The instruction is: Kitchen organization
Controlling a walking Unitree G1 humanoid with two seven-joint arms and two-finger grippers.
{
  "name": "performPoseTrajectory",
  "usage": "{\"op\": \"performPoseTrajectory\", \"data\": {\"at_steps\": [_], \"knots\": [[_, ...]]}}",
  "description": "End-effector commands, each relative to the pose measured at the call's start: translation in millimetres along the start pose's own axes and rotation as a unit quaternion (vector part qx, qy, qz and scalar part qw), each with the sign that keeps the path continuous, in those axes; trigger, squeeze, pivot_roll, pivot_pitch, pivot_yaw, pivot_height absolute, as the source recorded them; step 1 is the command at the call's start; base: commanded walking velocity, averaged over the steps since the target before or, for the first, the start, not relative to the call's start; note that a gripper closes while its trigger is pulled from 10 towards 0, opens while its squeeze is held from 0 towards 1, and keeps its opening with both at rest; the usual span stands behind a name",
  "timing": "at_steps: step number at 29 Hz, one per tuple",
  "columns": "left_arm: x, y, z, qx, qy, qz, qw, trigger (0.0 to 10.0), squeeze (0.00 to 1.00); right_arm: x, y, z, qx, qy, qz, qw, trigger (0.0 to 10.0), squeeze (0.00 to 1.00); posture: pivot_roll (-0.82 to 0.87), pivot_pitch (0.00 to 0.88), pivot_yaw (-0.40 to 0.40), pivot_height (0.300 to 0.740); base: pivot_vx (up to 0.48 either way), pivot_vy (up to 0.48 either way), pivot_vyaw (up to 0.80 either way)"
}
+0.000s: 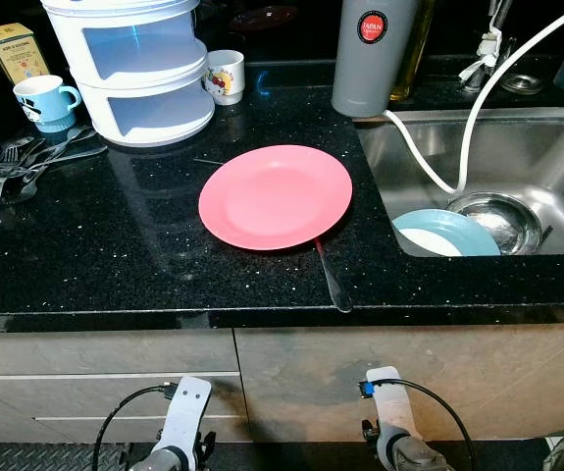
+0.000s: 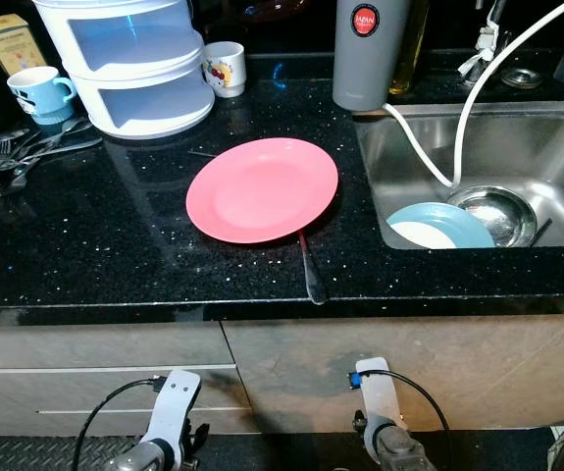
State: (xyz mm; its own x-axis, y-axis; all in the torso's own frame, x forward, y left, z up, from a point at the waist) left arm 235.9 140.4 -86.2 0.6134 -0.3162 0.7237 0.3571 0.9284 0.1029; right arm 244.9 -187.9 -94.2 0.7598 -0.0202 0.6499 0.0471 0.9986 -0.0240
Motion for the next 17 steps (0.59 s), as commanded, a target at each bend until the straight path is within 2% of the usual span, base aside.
{"op": "performPoseTrajectory", "data": {"at_steps": [1, 17], "knots": [[-6.4, -2.3, 1.1, -0.005, 0.01, 0.005, 1.0, 10.0, 0.0, -5.3, -0.6, 0.6, -0.005, 0.009, -0.013, 1.0, 10.0, 0.0, -0.01, 0.101, 0.028, 0.74, 0.0, -0.428, 0.0], [-4.8, -0.7, 1.1, -0.003, 0.007, 0.016, 1.0, 10.0, 0.0, -2.8, -2.6, 0.3, -0.007, 0.007, -0.016, 1.0, 10.0, 0.0, -0.01, 0.109, 0.025, 0.74, 0.0, -0.426, 0.0]]}}
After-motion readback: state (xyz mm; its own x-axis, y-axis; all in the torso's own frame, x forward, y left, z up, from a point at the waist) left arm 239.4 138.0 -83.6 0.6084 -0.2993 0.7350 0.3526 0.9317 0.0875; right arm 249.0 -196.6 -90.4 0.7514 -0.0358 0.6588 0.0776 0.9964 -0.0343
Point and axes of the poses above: a point about 5 cm out from each wrist's last joint towards the gripper, its own z axis pointing back from the gripper into the wrist, its own x axis along the axis of the wrist's last joint, y = z × x, the point moved 4 cm from there along -z, pointing out of the wrist towards the gripper, and after that the axes turned 10 degrees about -z, right-handed, at the moved point
